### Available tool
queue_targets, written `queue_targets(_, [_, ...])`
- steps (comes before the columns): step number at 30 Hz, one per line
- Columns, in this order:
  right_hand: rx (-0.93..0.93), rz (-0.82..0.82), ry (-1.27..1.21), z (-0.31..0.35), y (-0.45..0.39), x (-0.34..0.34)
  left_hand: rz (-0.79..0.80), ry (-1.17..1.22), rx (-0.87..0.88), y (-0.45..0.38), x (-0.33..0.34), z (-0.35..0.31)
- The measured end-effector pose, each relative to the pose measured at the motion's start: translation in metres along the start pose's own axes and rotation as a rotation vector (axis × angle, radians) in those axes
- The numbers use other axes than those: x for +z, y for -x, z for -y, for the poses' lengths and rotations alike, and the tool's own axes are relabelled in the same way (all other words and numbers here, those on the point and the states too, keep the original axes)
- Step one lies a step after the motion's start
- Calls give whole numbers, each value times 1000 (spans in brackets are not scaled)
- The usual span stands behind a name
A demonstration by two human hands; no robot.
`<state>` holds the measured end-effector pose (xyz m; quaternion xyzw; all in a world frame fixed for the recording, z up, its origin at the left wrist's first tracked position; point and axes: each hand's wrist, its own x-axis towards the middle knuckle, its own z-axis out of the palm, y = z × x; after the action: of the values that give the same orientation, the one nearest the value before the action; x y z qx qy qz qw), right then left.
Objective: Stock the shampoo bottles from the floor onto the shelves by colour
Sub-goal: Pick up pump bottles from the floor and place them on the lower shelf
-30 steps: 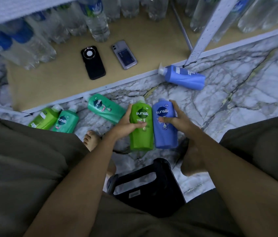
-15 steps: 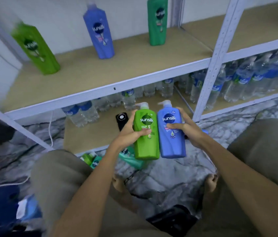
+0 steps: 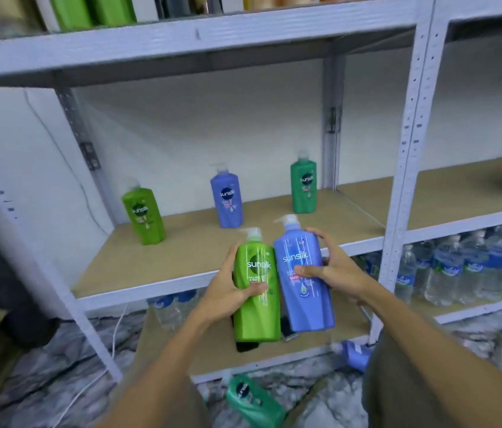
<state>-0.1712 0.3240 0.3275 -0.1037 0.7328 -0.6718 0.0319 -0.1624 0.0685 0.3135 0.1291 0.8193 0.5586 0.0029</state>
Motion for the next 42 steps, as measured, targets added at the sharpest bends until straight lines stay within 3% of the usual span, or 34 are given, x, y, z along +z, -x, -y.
queue_targets(7, [-216, -18, -6, 31, -58, 13, -138, -14, 192, -40, -33, -16])
queue_targets(13, [-305, 16, 28, 33, -118, 15, -206, -61, 248, -86, -63, -11])
queue_targets(24, [-328, -16, 97, -10, -193, 52, -365, -74, 240, -154, -86, 40])
queue_targets(30, [-357, -128, 87, -26, -215, 61, -423, -56, 225, -164, -88, 62])
queue_targets(42, [-368, 36, 227, -23, -212, 50, -481, -285, 236, -164, -96, 69])
